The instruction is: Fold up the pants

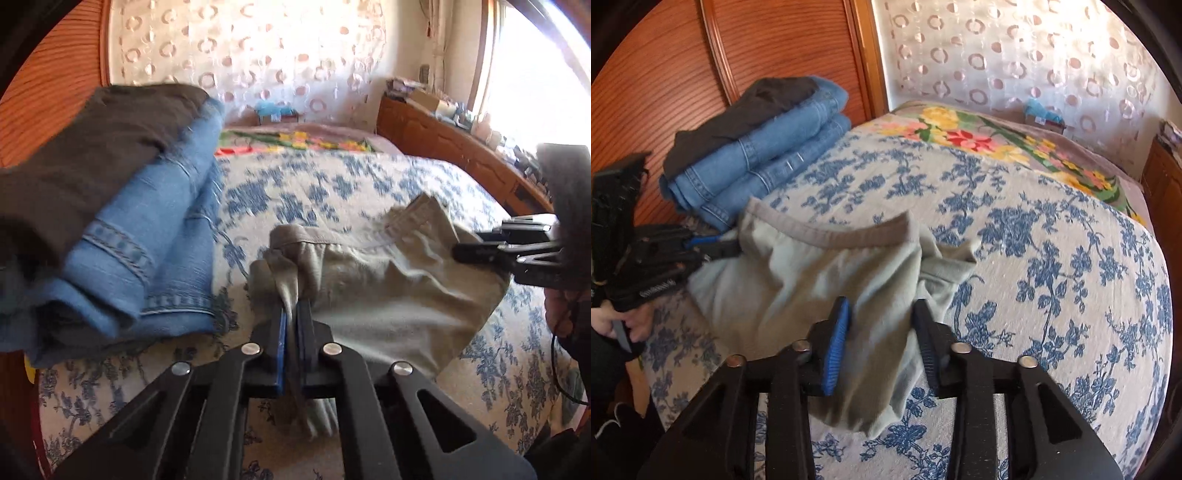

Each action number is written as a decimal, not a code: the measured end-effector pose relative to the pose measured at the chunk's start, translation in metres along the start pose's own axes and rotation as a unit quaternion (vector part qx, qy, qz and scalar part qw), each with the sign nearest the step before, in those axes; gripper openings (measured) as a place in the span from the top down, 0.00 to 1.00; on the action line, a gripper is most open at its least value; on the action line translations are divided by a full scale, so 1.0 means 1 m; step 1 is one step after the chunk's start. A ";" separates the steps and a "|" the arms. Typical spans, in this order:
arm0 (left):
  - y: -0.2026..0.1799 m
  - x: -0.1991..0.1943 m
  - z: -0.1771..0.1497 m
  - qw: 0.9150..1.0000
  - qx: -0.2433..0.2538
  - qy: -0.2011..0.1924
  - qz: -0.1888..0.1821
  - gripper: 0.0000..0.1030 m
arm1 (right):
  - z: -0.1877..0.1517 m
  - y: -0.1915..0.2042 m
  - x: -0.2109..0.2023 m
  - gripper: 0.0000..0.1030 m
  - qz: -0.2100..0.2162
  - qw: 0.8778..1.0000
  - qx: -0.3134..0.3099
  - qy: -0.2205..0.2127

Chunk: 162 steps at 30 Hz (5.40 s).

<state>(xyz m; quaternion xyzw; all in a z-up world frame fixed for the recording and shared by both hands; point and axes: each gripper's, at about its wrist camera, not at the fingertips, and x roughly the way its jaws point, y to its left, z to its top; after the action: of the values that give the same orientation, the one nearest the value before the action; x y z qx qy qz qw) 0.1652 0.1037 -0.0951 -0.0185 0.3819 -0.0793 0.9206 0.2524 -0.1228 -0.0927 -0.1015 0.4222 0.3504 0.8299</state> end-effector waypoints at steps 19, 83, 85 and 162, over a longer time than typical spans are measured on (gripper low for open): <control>-0.001 -0.001 0.000 1.000 -0.003 0.015 -0.001 0.53 | 0.009 -0.025 0.004 0.49 -0.020 0.999 0.040 -0.014; -0.024 0.063 0.035 0.998 -0.005 0.055 -0.020 0.51 | -0.019 -0.057 -0.006 0.39 -0.019 0.997 0.072 -0.020; -0.027 0.062 0.035 0.998 -0.001 0.055 -0.027 0.61 | -0.019 -0.053 -0.005 0.37 -0.027 0.997 0.064 -0.020; 0.047 -0.103 0.074 0.985 -0.067 -0.159 0.029 0.92 | 0.148 0.068 -0.065 0.88 0.024 0.987 -0.077 -0.137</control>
<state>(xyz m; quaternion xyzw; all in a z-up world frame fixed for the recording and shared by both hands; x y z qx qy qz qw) 0.1516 0.1645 0.0247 -0.0819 0.2357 -0.0230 0.9681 0.2745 -0.0370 0.0586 -0.1065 0.2788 0.4124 0.8607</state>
